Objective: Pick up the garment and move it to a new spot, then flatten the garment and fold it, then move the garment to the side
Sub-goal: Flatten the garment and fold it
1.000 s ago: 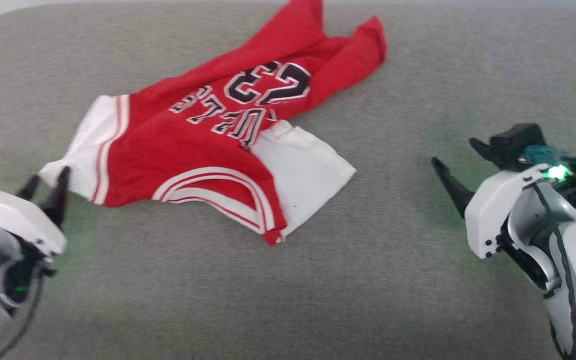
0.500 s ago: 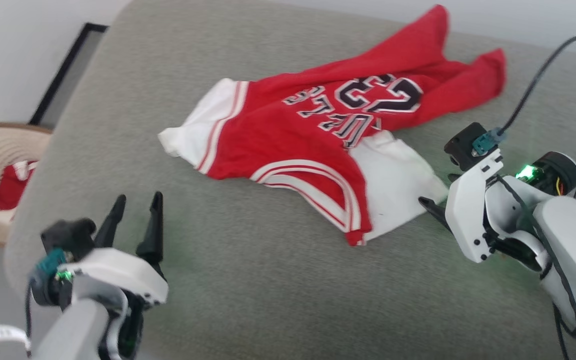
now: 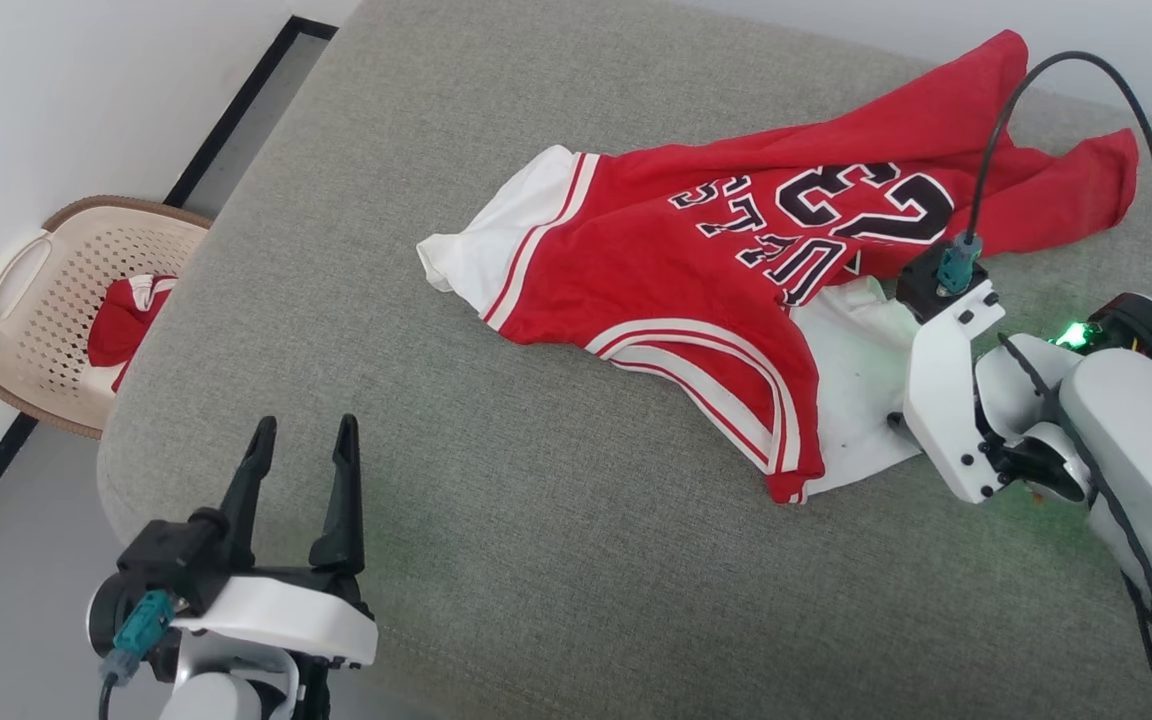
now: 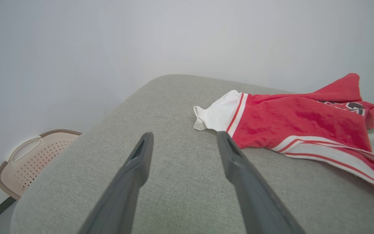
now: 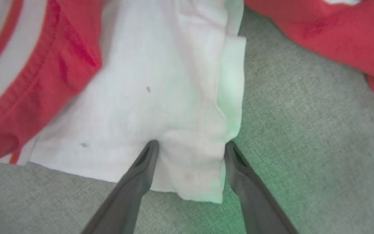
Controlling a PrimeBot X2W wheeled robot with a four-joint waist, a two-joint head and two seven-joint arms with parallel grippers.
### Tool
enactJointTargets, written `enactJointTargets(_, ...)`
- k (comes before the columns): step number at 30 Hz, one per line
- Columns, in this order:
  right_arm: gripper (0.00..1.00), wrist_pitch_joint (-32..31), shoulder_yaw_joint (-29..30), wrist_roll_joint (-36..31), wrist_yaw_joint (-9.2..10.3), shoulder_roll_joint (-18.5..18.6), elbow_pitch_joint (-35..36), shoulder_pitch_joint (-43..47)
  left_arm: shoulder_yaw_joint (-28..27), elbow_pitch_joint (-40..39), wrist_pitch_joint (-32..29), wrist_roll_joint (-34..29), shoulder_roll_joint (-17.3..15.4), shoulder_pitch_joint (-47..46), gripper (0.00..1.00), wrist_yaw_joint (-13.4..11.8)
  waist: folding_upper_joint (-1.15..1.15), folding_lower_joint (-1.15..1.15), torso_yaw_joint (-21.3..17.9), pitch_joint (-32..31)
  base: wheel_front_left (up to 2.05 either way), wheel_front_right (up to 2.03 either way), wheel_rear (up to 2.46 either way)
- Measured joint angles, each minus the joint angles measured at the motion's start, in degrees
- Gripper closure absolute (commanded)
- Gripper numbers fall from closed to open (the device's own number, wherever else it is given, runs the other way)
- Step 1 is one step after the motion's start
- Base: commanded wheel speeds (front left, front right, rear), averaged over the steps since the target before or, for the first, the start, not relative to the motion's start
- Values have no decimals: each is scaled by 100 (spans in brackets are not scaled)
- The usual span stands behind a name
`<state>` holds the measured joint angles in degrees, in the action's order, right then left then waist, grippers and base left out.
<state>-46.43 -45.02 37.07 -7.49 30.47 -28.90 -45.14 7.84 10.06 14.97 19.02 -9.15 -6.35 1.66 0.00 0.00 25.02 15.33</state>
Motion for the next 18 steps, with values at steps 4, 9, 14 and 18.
enactJointTargets(4,100,109,-207,35,-1,16,-69,-42,-275,20,0,-221,246,60,0,233,0,0,-14,13,0,0,0)
enactJointTargets(9,100,582,-120,77,-31,-38,-212,-62,-584,-5,1,-346,410,47,0,397,0,0,-151,43,0,0,0)
enactJointTargets(14,100,1124,230,26,-18,73,-264,-25,-732,-42,1,-554,485,46,0,499,0,0,-403,37,0,0,0)
enactJointTargets(18,100,1440,714,27,-16,297,-107,295,-886,-140,0,-645,461,53,0,541,0,0,-683,9,0,0,0)
